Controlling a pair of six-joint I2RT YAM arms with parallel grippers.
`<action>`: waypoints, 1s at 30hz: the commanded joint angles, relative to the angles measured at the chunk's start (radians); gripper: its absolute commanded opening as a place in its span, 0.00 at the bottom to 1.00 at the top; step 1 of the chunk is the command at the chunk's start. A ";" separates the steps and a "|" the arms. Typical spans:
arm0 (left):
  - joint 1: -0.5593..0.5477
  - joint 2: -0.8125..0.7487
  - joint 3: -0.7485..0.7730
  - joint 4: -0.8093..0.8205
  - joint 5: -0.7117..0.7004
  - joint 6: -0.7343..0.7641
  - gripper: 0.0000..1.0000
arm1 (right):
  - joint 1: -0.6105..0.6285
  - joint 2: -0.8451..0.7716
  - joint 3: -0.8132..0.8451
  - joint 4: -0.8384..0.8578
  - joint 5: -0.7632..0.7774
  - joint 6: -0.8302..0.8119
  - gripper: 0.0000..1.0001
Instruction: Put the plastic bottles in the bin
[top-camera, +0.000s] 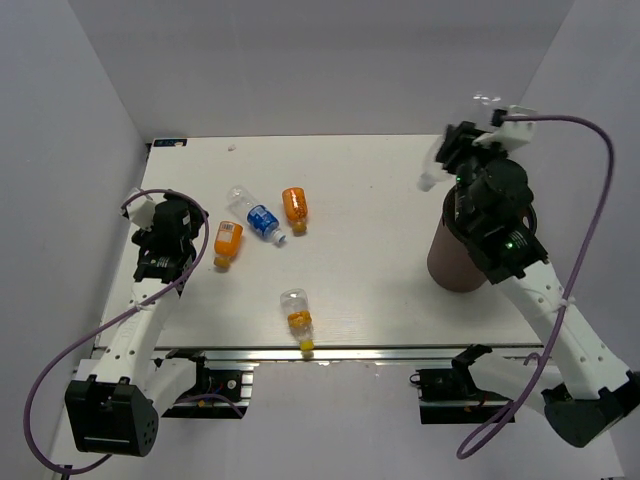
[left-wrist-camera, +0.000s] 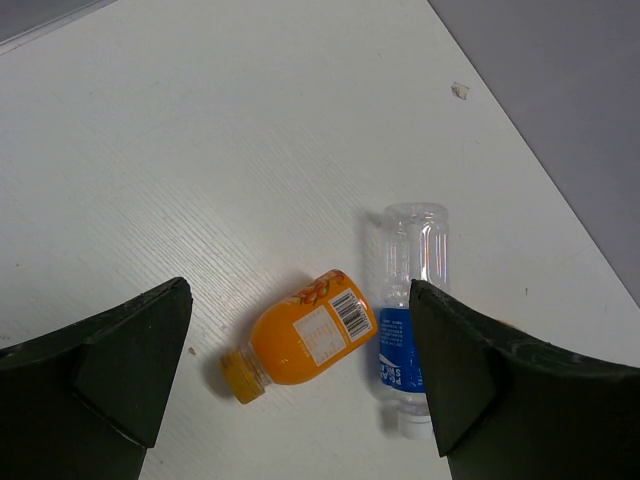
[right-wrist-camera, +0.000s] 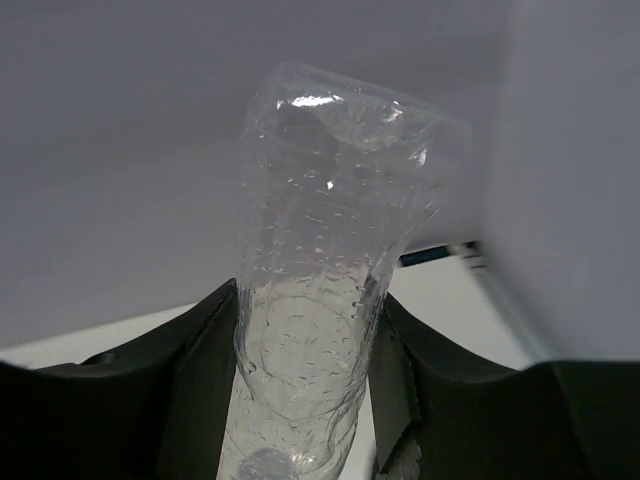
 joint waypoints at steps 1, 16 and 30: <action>0.001 -0.005 0.024 0.004 0.012 0.012 0.98 | -0.057 -0.012 -0.043 0.117 0.396 -0.197 0.31; 0.001 0.001 0.027 -0.002 0.015 0.013 0.98 | -0.221 -0.012 -0.164 -0.082 0.497 -0.087 0.89; 0.002 0.013 0.035 -0.013 0.012 0.013 0.98 | -0.217 -0.049 -0.063 -0.191 -0.165 0.005 0.89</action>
